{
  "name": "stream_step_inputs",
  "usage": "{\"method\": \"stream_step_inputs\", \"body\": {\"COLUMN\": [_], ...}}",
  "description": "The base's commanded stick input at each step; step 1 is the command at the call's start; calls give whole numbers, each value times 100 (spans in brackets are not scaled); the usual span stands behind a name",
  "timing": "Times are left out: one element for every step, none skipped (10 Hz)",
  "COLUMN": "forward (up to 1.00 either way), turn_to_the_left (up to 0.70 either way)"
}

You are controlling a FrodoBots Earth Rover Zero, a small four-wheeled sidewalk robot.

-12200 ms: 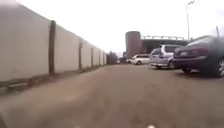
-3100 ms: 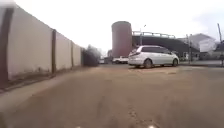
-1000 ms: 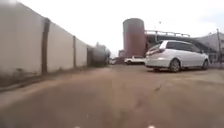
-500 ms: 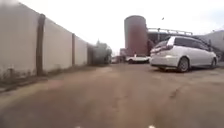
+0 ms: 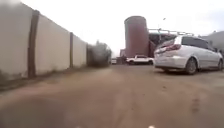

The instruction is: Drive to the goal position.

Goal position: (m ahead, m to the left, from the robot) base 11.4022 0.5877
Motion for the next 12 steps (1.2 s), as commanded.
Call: {"method": "stream_step_inputs", "body": {"forward": [100,100,100,100,100,100,100,100,100,100,100,100], "turn_to_the_left": [0,0,0,0,0,0,-9,-27,-27,0,0,0]}}
